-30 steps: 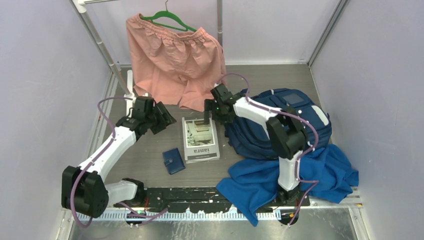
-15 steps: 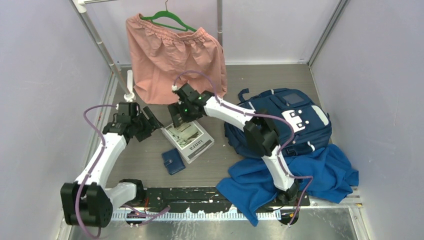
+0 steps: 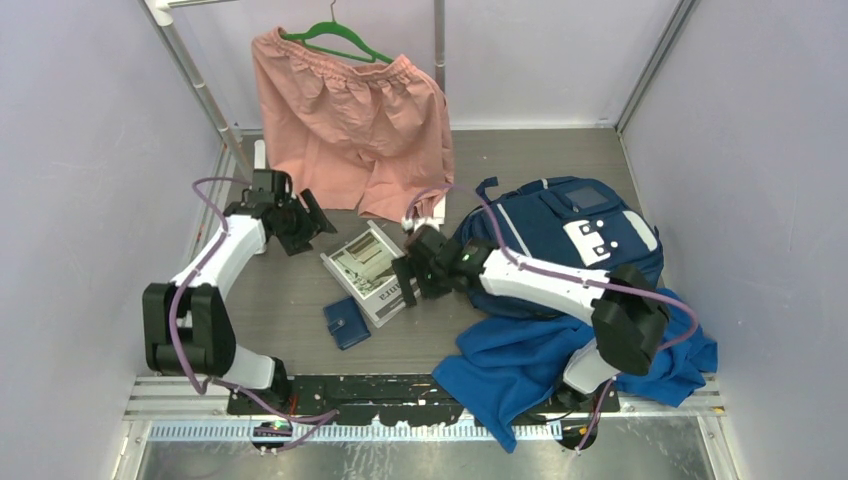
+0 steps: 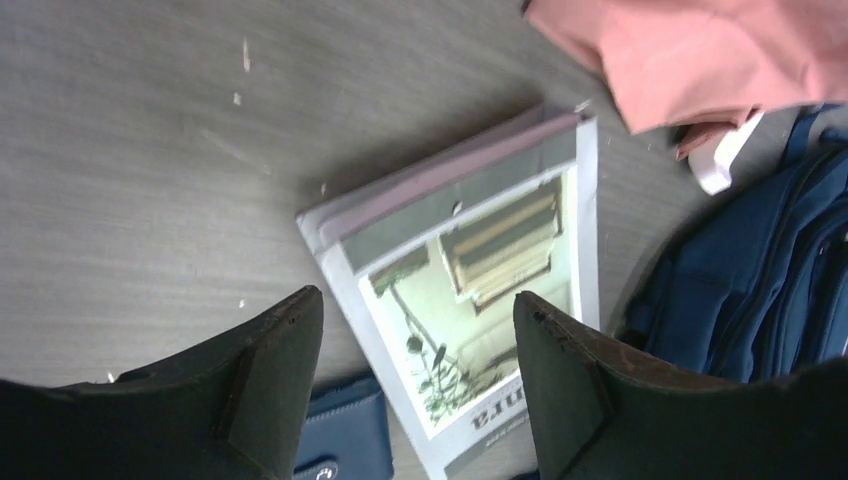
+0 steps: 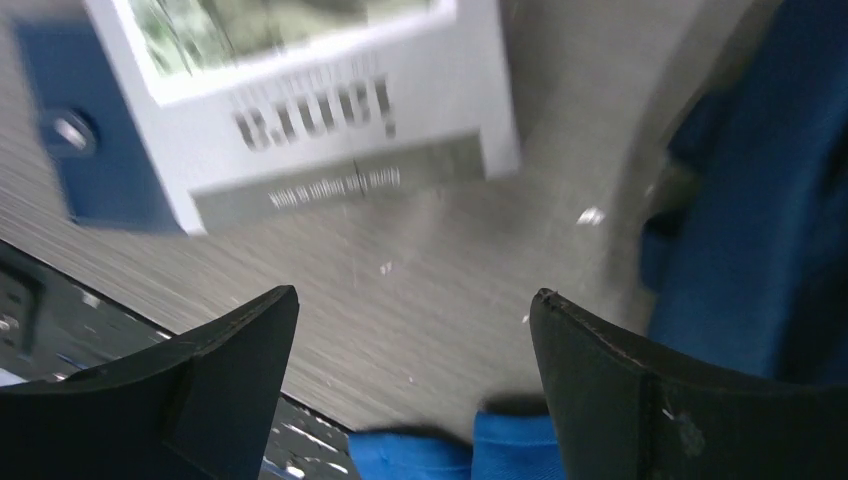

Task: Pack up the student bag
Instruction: Adjust the book at the center of the board.

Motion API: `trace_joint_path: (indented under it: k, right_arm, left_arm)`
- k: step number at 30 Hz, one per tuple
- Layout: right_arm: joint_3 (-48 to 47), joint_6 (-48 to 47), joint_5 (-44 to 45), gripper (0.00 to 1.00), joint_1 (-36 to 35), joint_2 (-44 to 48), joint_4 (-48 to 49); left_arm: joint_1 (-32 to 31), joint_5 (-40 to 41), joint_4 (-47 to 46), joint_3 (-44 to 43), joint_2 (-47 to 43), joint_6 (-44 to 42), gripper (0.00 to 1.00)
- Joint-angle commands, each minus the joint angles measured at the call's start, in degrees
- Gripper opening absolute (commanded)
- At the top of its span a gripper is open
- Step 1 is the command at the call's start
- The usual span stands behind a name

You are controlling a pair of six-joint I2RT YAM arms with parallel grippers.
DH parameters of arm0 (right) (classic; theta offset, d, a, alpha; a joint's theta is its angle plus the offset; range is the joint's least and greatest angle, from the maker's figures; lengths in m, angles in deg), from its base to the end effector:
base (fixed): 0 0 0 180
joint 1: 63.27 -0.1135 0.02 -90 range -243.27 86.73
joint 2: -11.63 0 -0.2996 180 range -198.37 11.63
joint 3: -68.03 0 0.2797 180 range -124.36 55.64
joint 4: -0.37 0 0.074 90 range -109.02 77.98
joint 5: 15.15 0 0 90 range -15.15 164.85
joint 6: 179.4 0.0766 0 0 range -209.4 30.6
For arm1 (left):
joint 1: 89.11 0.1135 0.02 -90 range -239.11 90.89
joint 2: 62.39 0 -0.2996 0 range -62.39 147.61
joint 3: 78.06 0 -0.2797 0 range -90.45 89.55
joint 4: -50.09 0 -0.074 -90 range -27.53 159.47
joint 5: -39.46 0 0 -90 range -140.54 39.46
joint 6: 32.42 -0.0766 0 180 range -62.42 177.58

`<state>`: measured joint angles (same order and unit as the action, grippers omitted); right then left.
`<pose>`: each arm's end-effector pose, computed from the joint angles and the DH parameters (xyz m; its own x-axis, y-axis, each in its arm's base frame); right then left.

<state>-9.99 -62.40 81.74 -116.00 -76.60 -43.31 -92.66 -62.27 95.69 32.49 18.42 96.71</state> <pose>0.2341 0.2924 0.2422 -0.7751 -0.2744 -0.5691 -0.4437 0.8777 0.1812 0.3260 -0.0358 0.2293 -0.7571 -0.5721 -0.3154 -0.3952 0.7855 -0.4763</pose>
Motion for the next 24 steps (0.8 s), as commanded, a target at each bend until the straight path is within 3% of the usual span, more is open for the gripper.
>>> trace_joint_path:
  k: [1,6,12,20,24]
  right_arm:
    - [5.08,4.06,2.21,0.91,-3.47,-1.15,0.45]
    - [1.41,3.56,7.42,0.91,-4.47,-7.96,-2.5]
    - [-5.36,1.82,9.61,0.91,-1.55,-15.65,-0.86]
    - [-17.5,-2.46,10.91,0.91,5.63,-18.71,-2.62]
    - [-16.77,-2.09,11.08,0.91,7.56,-15.32,-3.72]
  left_arm:
    - [0.7,2.45,-1.74,-7.33,5.97,-2.3,0.7]
    - [0.78,0.46,-2.55,-11.18,13.41,-1.15,0.67]
    - [0.78,-1.8,-4.8,-7.51,15.08,-2.49,0.64]
    - [0.73,-6.61,-6.54,3.44,8.6,-2.83,0.63]
    - [0.56,-9.86,-6.28,11.53,-0.13,-1.55,0.63]
